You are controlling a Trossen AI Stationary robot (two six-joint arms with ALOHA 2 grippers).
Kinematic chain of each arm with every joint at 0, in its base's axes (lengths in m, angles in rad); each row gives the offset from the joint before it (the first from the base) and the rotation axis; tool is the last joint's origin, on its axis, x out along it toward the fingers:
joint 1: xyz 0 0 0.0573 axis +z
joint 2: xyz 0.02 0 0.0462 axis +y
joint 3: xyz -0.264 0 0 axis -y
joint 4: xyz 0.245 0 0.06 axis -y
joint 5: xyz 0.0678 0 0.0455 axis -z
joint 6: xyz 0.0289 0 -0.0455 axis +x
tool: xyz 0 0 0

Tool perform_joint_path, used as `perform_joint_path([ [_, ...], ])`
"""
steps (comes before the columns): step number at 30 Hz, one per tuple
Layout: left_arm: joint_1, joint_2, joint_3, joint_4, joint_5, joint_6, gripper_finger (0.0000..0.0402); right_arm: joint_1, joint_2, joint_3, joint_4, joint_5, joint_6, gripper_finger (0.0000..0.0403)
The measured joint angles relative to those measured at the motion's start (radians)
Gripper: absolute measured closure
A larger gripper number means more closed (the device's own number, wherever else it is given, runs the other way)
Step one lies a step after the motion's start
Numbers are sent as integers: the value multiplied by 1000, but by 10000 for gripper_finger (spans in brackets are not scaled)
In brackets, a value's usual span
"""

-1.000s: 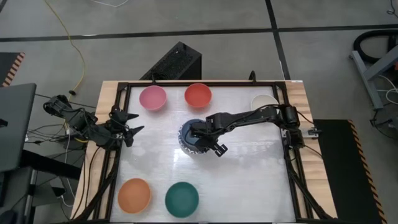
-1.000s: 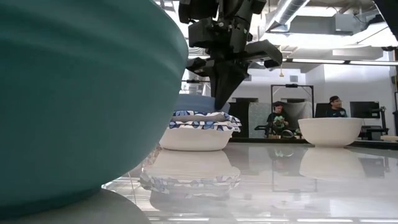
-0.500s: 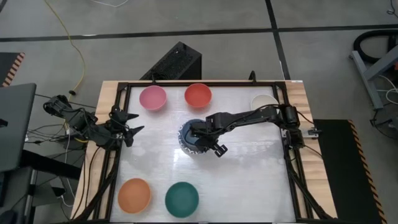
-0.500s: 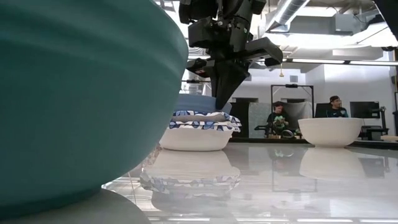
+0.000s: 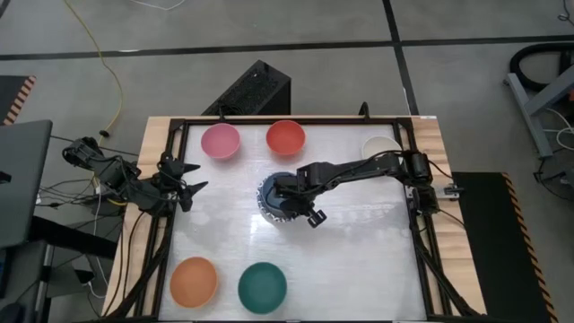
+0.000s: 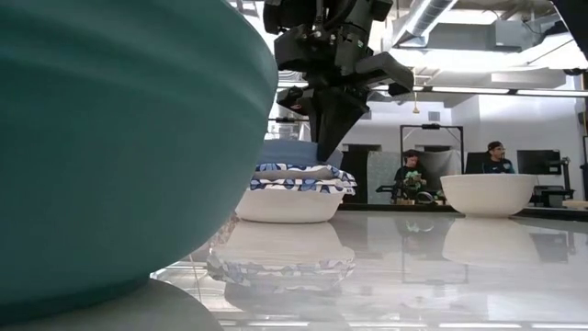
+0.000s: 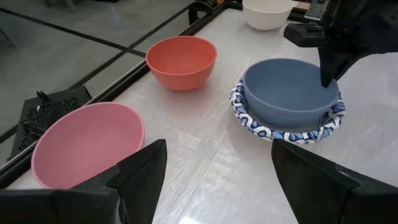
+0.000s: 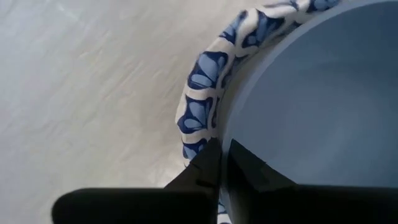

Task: Nest bowls inside each other
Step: Stack the blue bowl on top of the blue white patterned bowl

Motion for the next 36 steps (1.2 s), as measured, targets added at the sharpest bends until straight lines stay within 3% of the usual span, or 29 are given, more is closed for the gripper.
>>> perform_joint_path([
  [29,0,0,0,0,1,0,123,-18,0,0,28,18,219,337],
  [36,0,0,0,0,1,0,123,-27,0,0,55,18,409,310],
])
